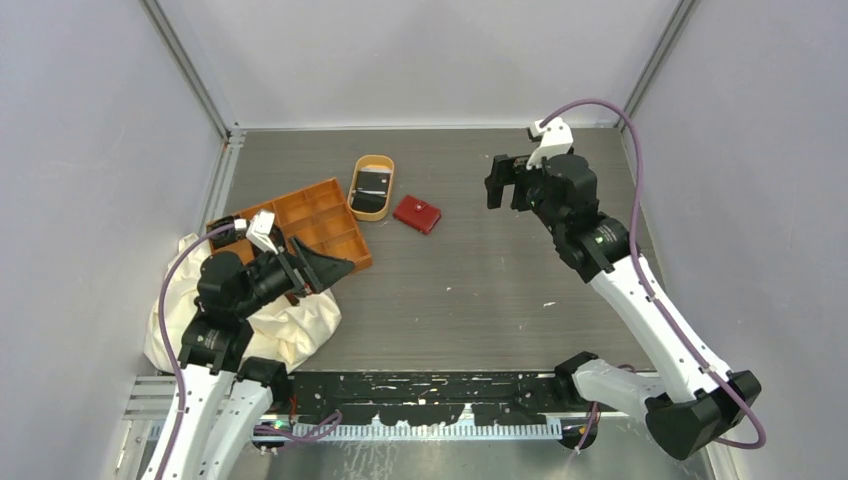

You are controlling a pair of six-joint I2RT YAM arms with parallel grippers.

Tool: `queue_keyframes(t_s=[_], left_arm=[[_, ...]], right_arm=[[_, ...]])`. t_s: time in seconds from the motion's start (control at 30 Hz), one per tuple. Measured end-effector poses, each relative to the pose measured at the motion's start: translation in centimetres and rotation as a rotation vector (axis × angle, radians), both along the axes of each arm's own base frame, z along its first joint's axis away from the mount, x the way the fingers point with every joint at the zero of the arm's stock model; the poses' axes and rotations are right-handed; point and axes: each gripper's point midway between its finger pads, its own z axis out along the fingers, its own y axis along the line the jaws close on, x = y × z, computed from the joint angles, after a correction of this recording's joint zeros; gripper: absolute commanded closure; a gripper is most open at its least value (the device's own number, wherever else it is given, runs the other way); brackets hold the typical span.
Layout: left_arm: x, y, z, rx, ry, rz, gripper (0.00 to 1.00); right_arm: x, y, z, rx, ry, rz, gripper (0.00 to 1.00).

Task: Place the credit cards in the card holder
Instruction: Move the card holder to the center of the board.

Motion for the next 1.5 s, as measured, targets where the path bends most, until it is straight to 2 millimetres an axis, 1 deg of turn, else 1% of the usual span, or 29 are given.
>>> queue_keyframes(t_s=[0.07, 0.1, 0.13, 0.2, 0.27, 0.37, 0.43, 0.53, 0.63, 0.73, 0.8, 0.9, 1.0, 1.07, 1.17, 1.27, 1.33, 1.43, 1.5], left_arm=[[0.4, -0.1, -0.1, -0.009, 0.001, 0.001, 0.00], [0.6, -0.2, -0.2, -0.011, 0.001, -0.001, 0.01], [0.9, -0.2, -0.3, -0.010, 0.005, -0.002, 0.02], [1.5, -0.4, -0.8, 0.006, 0.010, -0.010, 0.07], [2.3, -0.4, -1.7, 0.042, 0.022, -0.019, 0.08], [3.7, -0.2, -3.1, 0.127, 0.033, -0.024, 0.10], [4.7, 0.2, -4.1, 0.195, 0.043, -0.021, 0.10], [5.6, 0.9, -5.2, 0.279, 0.068, -0.015, 0.10], [5.8, 1.5, -5.8, 0.336, 0.066, -0.013, 0.10], [5.6, 2.2, -6.1, 0.388, 0.050, -0.005, 0.10], [5.3, 2.5, -6.1, 0.407, 0.035, 0.000, 0.11], [5.1, 2.8, -5.5, 0.422, -0.003, 0.010, 0.11], [5.0, 2.9, -5.2, 0.425, -0.021, 0.015, 0.12], [5.0, 2.9, -5.2, 0.425, -0.021, 0.018, 0.12], [5.2, 3.2, -5.3, 0.425, -0.013, 0.026, 0.13], [5.4, 3.4, -5.4, 0.424, -0.007, 0.035, 0.13], [5.4, 3.5, -5.4, 0.424, -0.004, 0.039, 0.14], [5.4, 3.5, -5.4, 0.420, -0.003, 0.039, 0.14], [5.4, 3.5, -5.4, 0.418, -0.001, 0.038, 0.15]], right_arm=[[0.1, 0.4, -1.7, -0.006, 0.040, 0.013, 0.01], [0.1, 0.9, -2.9, -0.015, 0.068, 0.036, 0.01], [0.2, 1.0, -3.2, -0.018, 0.075, 0.041, 0.01], [0.4, 1.8, -4.5, -0.060, 0.100, 0.103, 0.00], [0.9, 2.8, -5.9, -0.111, 0.128, 0.170, 0.01], [2.5, 4.2, -9.0, -0.194, 0.205, 0.250, 0.01], [4.3, 5.6, -11.4, -0.231, 0.283, 0.317, 0.01], [6.6, 7.2, -14.8, -0.232, 0.402, 0.415, 0.01], [8.4, 8.5, -17.5, -0.211, 0.495, 0.487, 0.00], [10.4, 9.7, -20.3, -0.191, 0.589, 0.540, 0.00], [11.3, 10.5, -22.0, -0.178, 0.647, 0.568, 0.00], [11.9, 11.1, -24.4, -0.171, 0.719, 0.591, 0.02], [12.0, 11.1, -26.7, -0.178, 0.784, 0.591, 0.05], [12.0, 11.1, -28.1, -0.183, 0.824, 0.589, 0.09], [12.1, 11.2, -29.7, -0.180, 0.867, 0.592, 0.14], [12.8, 12.1, -29.3, -0.157, 0.855, 0.614, 0.15], [12.9, 12.5, -29.4, -0.146, 0.855, 0.629, 0.15], [12.7, 13.4, -29.5, -0.134, 0.859, 0.655, 0.21], [12.6, 13.9, -29.5, -0.134, 0.861, 0.664, 0.28]])
